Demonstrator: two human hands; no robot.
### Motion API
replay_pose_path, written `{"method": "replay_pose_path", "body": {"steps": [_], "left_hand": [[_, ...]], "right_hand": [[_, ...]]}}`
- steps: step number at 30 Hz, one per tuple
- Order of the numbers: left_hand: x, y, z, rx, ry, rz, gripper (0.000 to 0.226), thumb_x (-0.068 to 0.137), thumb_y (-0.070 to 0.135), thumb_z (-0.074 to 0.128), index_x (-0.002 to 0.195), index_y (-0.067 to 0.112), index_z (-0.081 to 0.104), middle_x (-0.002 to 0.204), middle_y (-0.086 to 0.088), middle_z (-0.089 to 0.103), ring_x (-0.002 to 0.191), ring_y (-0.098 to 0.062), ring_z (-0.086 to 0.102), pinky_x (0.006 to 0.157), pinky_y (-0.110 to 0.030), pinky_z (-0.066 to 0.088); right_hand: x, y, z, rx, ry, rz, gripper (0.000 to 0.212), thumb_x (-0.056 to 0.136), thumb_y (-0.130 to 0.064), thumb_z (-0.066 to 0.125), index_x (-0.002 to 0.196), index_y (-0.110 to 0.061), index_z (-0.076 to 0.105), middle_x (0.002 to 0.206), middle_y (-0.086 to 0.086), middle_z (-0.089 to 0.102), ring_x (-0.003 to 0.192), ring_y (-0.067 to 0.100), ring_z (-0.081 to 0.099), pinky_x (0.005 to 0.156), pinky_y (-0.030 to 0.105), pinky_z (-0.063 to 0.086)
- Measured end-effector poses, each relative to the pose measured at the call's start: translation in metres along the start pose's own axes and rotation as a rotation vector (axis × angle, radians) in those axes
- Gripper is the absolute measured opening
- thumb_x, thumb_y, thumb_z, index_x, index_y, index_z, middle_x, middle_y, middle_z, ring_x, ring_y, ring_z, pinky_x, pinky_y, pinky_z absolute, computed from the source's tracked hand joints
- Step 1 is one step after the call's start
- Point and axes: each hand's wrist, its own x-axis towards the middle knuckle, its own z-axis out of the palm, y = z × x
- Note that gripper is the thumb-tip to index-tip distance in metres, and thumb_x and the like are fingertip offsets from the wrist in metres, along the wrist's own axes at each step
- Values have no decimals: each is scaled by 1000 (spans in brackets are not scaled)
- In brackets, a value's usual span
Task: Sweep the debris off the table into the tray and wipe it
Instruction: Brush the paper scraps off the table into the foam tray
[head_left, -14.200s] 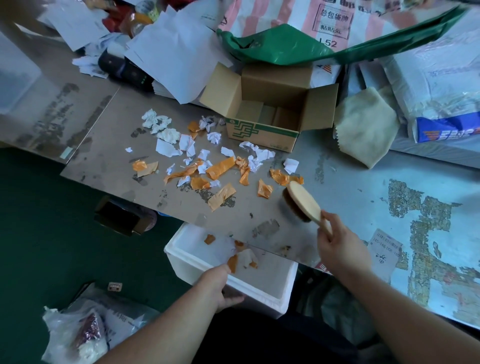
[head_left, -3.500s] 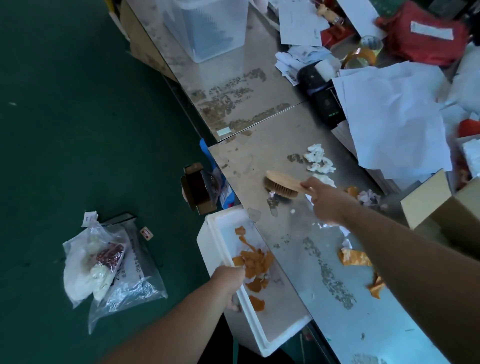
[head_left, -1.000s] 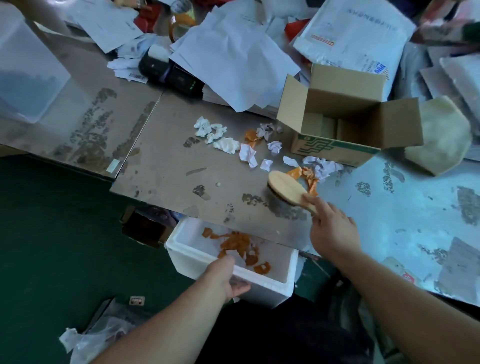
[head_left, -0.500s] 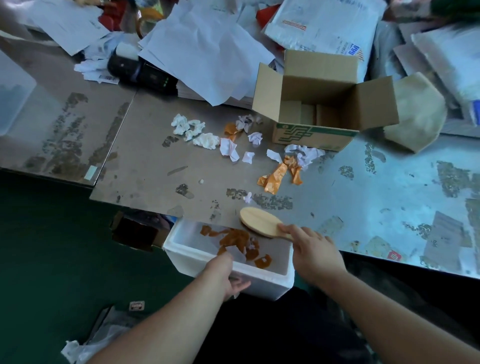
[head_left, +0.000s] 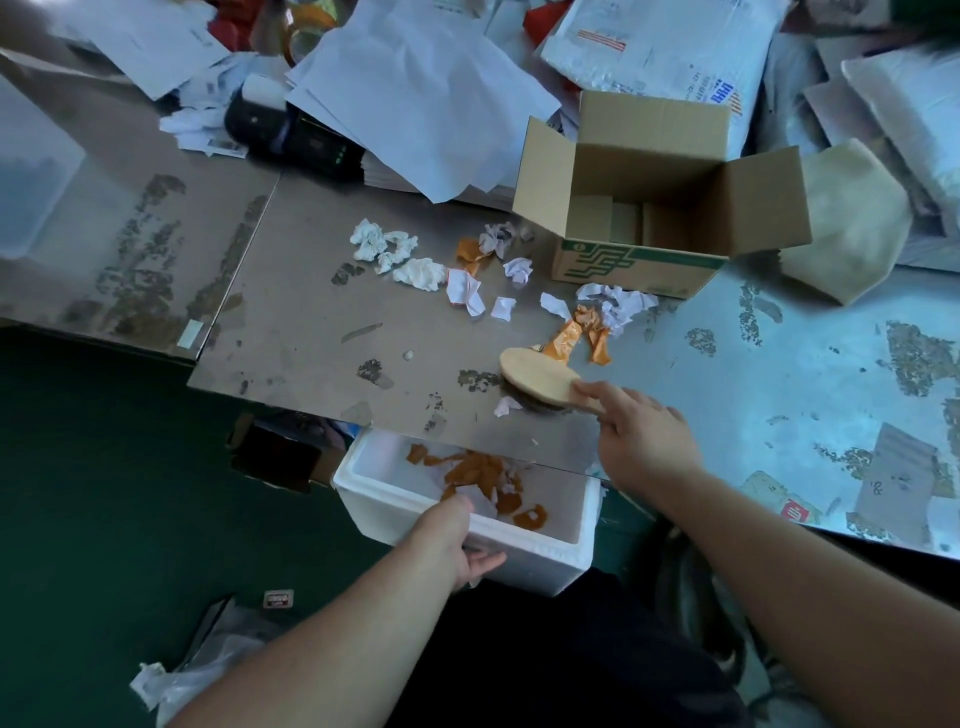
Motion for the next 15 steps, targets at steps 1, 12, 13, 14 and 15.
{"method": "replay_pose_path", "body": {"steps": [1,12,13,14,15], "left_hand": [[-1,0,0,-8,-3,-3,37,95,16,67,125,3,48,114,-28,59,102,-44,66,78,-60,62],[-4,4,0,-48,12,-30,35,94,14,69,120,2,49,112,-28,58,100,-46,65,81,-61,61],[-6,3,0,-45,12,-31,35,93,14,69,120,2,50,112,-29,59,100,-46,65,80,-61,61],[-7,3,1,-39,10,-30,35,93,14,69,120,2,50,113,-29,59,99,-46,66,79,-61,62],[-9,3,1,-34,10,-30,35,93,14,69,120,2,51,113,-29,59,98,-46,66,78,-61,62]], "right_hand": [[1,-2,0,-21,-50,-23,55,95,-16,39,139,-50,43,132,-5,62,116,22,58,98,41,41],[2,7,1,40,-27,-43,51,99,-18,41,138,-51,44,130,-5,64,107,22,60,88,37,44],[9,10,-2,46,24,-19,51,99,-18,41,139,-50,43,129,-3,64,108,24,60,90,39,45],[15,14,-5,50,56,5,51,99,-18,41,140,-48,43,129,-1,64,110,26,59,92,41,46],[20,18,-8,46,69,28,52,99,-17,41,141,-47,42,130,1,63,112,28,58,94,43,45]]}}
